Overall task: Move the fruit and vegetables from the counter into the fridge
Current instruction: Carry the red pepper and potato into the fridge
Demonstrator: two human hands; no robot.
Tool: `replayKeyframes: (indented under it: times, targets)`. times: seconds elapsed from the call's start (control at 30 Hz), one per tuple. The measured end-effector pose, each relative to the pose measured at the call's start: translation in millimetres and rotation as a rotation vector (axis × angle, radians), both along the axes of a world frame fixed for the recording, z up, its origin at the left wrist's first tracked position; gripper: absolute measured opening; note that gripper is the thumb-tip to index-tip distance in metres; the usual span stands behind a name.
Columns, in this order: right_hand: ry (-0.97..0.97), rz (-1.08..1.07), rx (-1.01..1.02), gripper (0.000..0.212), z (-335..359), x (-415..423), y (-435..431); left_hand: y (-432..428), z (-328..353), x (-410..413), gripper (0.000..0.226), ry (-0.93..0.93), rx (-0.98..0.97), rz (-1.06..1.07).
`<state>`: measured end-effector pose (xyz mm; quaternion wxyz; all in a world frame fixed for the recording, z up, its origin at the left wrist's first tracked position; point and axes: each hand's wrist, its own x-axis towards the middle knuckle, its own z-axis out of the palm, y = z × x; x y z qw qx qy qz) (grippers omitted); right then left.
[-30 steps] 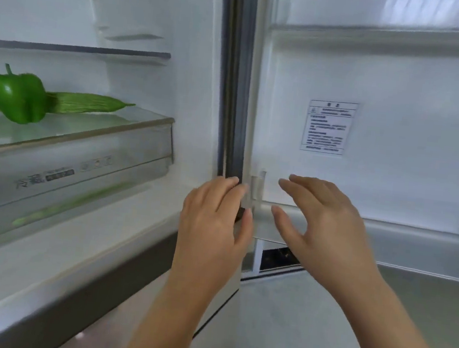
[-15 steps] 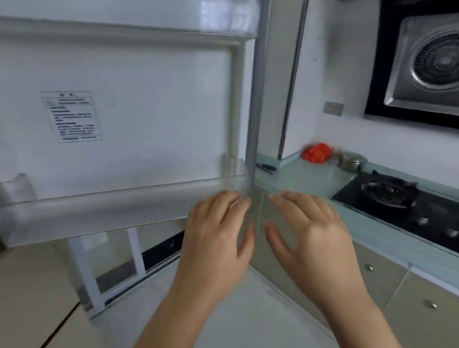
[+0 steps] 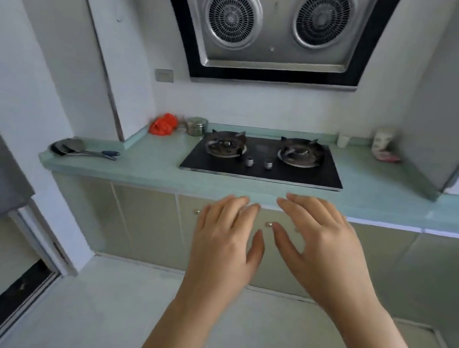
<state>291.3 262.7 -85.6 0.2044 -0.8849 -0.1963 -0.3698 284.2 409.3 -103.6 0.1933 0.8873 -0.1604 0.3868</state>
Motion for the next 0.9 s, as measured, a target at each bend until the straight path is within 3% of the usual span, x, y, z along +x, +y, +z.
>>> replayKeyframes:
  times: [0.6, 0.9]
  targets:
    - [0.142, -0.868, -0.029, 0.039, -15, 42, -180, -219, -21, 165, 0.038, 0.065, 0.006, -0.764]
    - [0.156, -1.237, -0.017, 0.035, -24, 14, -248, -331, -34, 161, 0.039, 0.111, 0.033, -1.109]
